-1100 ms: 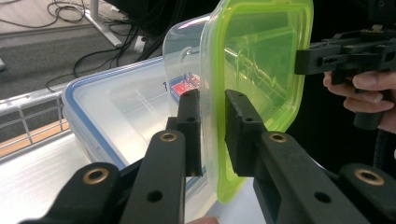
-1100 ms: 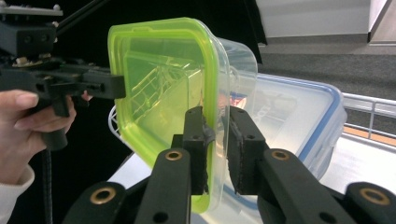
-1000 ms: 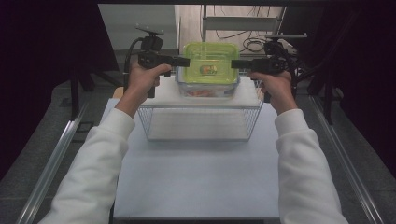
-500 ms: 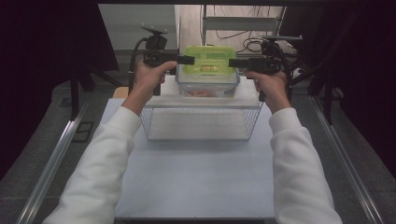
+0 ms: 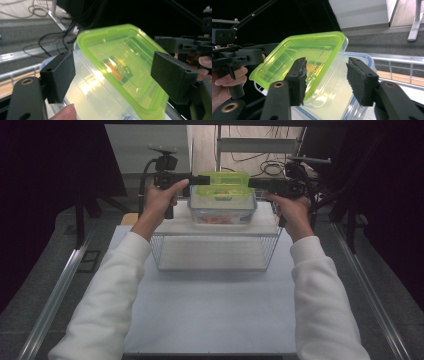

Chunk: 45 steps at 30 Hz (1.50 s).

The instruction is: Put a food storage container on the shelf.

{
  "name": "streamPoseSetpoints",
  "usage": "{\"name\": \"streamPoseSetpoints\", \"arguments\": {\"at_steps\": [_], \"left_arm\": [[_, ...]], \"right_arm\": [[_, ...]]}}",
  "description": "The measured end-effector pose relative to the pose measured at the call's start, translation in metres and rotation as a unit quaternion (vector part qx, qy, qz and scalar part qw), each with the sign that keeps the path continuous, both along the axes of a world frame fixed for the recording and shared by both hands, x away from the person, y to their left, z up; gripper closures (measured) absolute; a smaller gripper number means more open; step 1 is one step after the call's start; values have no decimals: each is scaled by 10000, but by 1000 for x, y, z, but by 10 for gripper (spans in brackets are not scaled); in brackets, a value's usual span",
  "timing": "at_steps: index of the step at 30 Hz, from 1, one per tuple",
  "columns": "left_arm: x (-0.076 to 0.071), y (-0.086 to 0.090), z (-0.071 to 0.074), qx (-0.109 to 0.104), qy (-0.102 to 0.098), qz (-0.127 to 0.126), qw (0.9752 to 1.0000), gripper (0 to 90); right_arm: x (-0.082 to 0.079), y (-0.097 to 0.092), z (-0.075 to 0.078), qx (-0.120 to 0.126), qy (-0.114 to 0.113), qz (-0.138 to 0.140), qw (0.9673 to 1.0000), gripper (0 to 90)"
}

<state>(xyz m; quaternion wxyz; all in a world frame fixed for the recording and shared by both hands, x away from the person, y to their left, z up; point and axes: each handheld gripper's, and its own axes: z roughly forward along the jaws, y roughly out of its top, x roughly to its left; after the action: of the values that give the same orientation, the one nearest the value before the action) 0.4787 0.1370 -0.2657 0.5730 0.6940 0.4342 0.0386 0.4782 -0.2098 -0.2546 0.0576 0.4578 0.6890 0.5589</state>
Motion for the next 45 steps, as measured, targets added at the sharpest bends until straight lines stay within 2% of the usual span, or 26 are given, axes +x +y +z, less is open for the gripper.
{"name": "streamPoseSetpoints", "arguments": {"at_steps": [3, 6, 11, 12, 14, 16, 19, 23, 28, 37, 45], "left_arm": [[-10, 7, 6, 1, -55, -16, 10000, 191], [-22, 13, 9, 104, -89, -32, 9999, 275], [-46, 25, 7, 80, -150, 3, 9999, 430], [-50, 28, 5, 34, -141, 9, 9999, 489], [-56, 31, 1, 111, -76, 21, 9999, 619], [-59, 31, -5, 160, -2, -145, 9998, 777], [-62, 22, -16, 387, 28, -487, 9981, 881], [-58, 3, -24, 481, 91, -662, 9966, 895], [-46, -11, -28, 467, 121, -694, 9964, 896], [-42, -12, -29, 406, 175, -664, 9968, 894], [-59, -2, -26, 400, 187, -590, 9973, 856]], "right_arm": [[-5, -5, 3, 63, -29, 10, 10000, 465], [-10, -11, 3, 83, -17, 16, 10000, 452], [-20, -18, -4, 98, 62, 85, 9999, 429], [-22, -20, -5, 107, 43, 94, 9999, 427], [-27, -23, -7, 136, 50, 115, 9998, 424], [-31, -25, -9, 130, 51, 127, 9998, 419], [-36, -26, -11, 135, 59, 169, 9997, 417], [-39, -26, -13, 79, 69, 220, 9997, 416], [-41, -25, -15, 63, 66, 278, 9996, 415], [-41, -28, -16, 44, 101, 309, 9995, 415], [-45, -24, -19, 41, 122, 353, 9993, 414]]}}
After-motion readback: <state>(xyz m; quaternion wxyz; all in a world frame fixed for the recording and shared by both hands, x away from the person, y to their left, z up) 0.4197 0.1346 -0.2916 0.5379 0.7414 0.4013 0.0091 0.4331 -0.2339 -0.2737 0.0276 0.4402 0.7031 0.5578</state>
